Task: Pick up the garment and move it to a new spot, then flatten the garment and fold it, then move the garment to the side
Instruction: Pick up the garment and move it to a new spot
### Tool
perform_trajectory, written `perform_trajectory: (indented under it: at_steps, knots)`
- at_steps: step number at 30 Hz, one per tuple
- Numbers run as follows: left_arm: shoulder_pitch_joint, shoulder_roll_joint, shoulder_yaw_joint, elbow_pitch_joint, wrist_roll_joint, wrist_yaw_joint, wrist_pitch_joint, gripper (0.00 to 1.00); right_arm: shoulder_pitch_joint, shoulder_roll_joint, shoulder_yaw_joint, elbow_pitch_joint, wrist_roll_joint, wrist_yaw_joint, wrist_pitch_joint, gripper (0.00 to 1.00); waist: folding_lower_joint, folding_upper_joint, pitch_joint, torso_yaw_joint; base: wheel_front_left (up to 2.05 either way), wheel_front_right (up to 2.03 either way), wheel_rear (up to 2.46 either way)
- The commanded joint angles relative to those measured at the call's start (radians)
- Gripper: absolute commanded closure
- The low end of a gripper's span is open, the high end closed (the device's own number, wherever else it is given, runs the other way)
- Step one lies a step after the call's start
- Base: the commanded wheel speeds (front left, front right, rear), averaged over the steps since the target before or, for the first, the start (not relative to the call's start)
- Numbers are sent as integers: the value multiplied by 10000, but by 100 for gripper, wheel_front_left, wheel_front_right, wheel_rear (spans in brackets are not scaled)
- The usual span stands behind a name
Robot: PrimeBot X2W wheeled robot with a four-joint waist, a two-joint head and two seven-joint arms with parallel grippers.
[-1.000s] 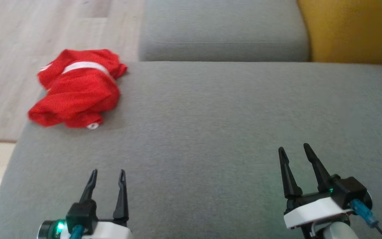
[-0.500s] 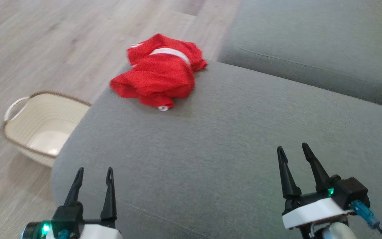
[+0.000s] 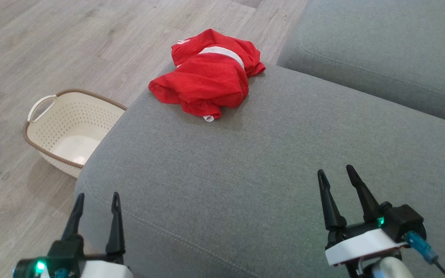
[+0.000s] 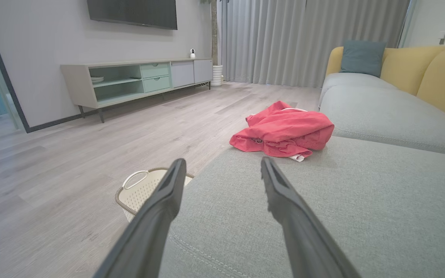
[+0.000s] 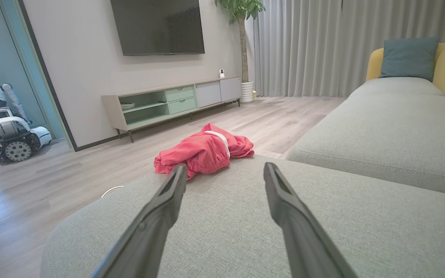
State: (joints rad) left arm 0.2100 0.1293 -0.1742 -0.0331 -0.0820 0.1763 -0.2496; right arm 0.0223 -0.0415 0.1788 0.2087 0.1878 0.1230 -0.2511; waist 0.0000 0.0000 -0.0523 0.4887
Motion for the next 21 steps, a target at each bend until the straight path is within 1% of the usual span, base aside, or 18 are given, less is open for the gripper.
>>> perform_trajectory:
  at_steps: [1,3,6,7,14,16,18,21]
  knots:
    - [-702,349,467,-353,-35,-127,-58,0,-484,-87,74,-298,7,77,-107,0,0,0,-12,-26,0,0,0]
    - [-1144,718,476,-380,43,-388,166,0,-393,-87,-91,-342,-23,77,-107,0,0,0,15,-47,0,0,0]
    - [-2042,1307,614,-436,94,-772,539,0,-422,-87,-178,-460,-213,77,-107,0,0,0,384,-354,0,0,0]
    - [-2042,1307,614,-436,94,-772,539,0,-422,-87,-178,-460,-213,77,-107,0,0,0,384,-354,0,0,0]
    - [-4820,2579,739,-74,128,-1871,1389,0,-1034,-87,-311,-700,-993,77,-107,0,0,0,1797,-1487,0,0,0]
    - [-5698,2961,616,281,226,-2268,1589,0,-1250,-87,-419,-757,-1237,77,-107,0,0,0,2268,-1788,0,0,0]
    - [-6550,3226,381,863,235,-2597,1807,0,-1462,-87,-509,-814,-1460,77,-107,0,0,0,2706,-2070,0,0,0]
    - [-7687,3482,-178,1852,168,-2903,2094,0,-1701,-87,-566,-898,-1697,77,-107,0,0,0,3264,-2458,0,0,0]
